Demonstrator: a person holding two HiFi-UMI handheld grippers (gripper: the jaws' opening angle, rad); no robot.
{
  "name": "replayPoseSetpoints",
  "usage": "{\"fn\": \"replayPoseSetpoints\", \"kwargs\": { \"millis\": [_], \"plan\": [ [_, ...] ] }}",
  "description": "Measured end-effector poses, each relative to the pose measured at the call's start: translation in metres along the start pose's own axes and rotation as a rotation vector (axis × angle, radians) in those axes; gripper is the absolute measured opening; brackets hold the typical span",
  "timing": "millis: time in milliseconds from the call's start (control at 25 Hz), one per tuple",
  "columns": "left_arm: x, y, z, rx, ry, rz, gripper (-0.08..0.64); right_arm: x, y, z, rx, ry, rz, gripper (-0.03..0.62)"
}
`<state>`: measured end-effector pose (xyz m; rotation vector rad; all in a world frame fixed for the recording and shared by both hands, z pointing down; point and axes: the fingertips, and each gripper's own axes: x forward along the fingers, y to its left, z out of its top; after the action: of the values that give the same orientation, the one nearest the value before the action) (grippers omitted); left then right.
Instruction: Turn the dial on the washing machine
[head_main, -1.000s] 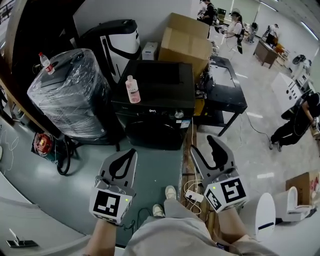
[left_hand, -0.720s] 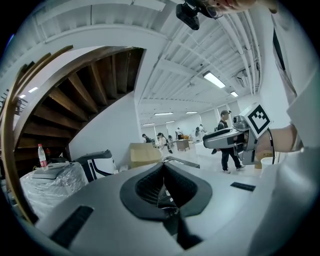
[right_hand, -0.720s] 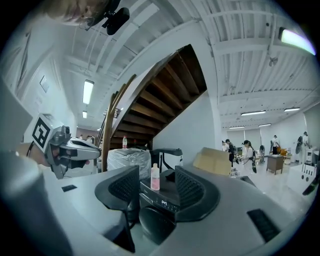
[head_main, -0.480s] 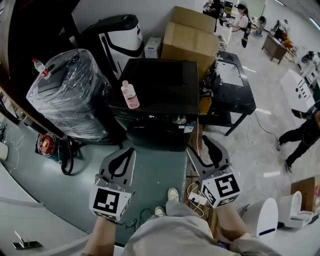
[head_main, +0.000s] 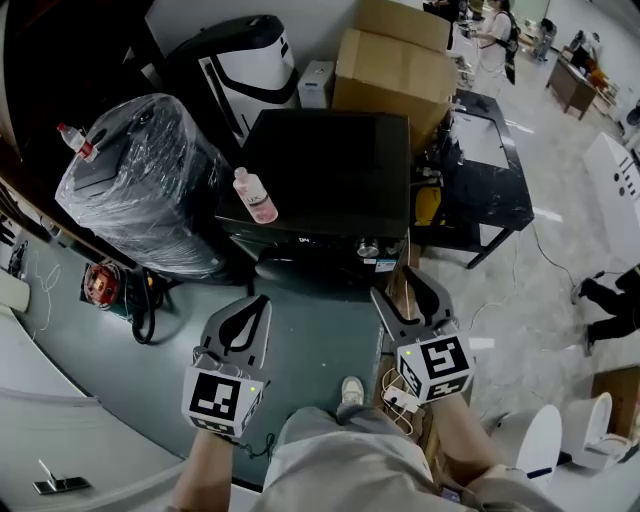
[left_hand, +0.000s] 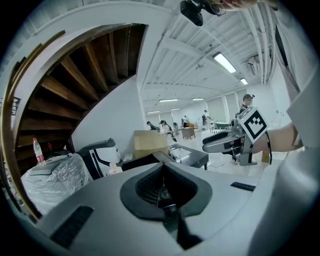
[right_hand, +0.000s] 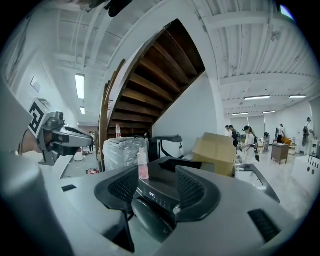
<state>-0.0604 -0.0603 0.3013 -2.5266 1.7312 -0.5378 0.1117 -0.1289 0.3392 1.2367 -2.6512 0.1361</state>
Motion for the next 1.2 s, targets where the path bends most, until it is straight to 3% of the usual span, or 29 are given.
{"fn": "replayPoseSetpoints", "kwargs": {
  "millis": [440,760,840,1040,1200],
  "plan": [
    [0.048,0.011,-0.015,0.019,0.024,-0.016,0.02,0.062,-0.022,-0.021,-0.013,0.054,-0.007,0.268],
    [0.08,0.018,-0.035,0.081,0.045,-0.101,0.02,0.089,-0.035,-0.051,0.028,0.116,-0.084,0.27],
    [0.087,0.025,-0.044,0.05,0.046,-0.111,0.02,0.097,-0.039,-0.06,0.04,0.13,-0.112,0.271],
    [0.098,0.053,-0.054,-0.13,-0.02,-0.116,0.02,0.122,-0.045,-0.079,0.037,0.14,-0.147,0.276],
    [0.112,0.065,-0.075,-0.105,0.001,-0.124,0.02,0.138,-0.055,-0.102,0.033,0.174,-0.179,0.282]
  ]
}}
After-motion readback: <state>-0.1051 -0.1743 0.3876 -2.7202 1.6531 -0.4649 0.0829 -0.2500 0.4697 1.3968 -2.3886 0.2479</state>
